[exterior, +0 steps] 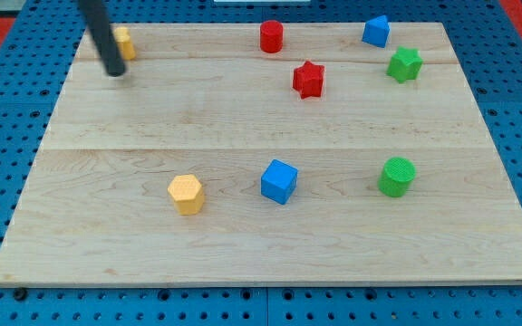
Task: Move the green star above the green circle
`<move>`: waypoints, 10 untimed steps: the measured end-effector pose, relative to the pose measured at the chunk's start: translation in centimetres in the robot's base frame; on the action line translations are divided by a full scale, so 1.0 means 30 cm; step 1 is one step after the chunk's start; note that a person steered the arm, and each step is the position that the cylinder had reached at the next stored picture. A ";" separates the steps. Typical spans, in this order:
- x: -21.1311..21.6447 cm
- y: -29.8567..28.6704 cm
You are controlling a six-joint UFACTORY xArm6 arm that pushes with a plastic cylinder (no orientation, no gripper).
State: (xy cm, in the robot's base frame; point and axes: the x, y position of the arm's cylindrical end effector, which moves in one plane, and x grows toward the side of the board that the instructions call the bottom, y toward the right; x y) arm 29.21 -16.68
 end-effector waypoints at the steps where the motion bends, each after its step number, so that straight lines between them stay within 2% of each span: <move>1: -0.099 0.285; 2: -0.097 0.504; 3: -0.177 0.785; 5: -0.106 1.222; 6: 0.055 1.264; 7: 0.023 1.289; 8: 0.103 1.379; 9: 0.334 1.326; 10: 0.446 1.221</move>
State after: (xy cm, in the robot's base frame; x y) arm 42.61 19.93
